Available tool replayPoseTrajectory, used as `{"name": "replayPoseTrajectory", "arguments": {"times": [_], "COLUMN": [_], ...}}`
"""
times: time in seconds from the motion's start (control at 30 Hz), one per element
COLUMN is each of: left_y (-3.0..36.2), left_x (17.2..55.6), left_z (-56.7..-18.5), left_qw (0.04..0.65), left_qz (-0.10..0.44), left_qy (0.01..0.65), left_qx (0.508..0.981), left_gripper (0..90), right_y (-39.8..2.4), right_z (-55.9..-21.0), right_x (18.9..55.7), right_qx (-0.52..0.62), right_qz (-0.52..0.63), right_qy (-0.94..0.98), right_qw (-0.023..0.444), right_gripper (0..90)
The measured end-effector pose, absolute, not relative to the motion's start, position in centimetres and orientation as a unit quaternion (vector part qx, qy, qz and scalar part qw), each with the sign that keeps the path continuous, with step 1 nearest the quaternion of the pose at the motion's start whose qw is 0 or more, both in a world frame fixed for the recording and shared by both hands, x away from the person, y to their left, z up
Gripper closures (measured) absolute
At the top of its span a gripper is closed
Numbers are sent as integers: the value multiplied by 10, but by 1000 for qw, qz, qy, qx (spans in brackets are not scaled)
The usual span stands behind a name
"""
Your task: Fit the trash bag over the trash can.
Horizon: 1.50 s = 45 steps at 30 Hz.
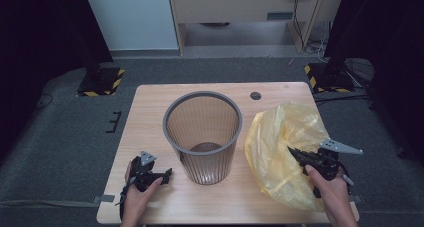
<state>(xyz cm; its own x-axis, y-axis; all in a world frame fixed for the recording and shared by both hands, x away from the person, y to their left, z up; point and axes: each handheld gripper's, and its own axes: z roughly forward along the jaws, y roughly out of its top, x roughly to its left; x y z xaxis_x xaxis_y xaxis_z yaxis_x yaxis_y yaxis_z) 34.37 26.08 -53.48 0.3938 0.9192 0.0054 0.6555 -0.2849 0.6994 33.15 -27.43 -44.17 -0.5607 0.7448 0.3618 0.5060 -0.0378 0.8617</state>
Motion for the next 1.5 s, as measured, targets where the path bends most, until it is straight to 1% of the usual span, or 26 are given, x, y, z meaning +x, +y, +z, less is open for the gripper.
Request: {"name": "replayPoseTrajectory", "arguments": {"times": [0.23, 0.43, 0.9, 1.2, 1.5], "left_y": [261, 261, 261, 261, 261], "left_x": [344, 344, 344, 344, 344], "left_z": [-535, -535, -535, -535, -535], "left_qw": [314, 314, 314, 314, 314], "left_qz": [210, 210, 210, 210, 210], "left_qy": [509, 509, 509, 509, 509], "left_qx": [773, 774, 774, 774, 774], "left_gripper": [22, 22, 22, 22, 22], "right_y": [-273, -272, -272, -265, -253], "right_z": [-428, -417, -388, -371, -353], "right_x": [324, 324, 315, 313, 310], "right_qx": [446, 439, 414, 397, 379], "right_qz": [570, 575, 605, 611, 621], "right_qy": [680, 680, 669, 672, 675], "right_qw": [116, 121, 124, 130, 126], "right_gripper": [868, 868, 868, 868, 868]}}
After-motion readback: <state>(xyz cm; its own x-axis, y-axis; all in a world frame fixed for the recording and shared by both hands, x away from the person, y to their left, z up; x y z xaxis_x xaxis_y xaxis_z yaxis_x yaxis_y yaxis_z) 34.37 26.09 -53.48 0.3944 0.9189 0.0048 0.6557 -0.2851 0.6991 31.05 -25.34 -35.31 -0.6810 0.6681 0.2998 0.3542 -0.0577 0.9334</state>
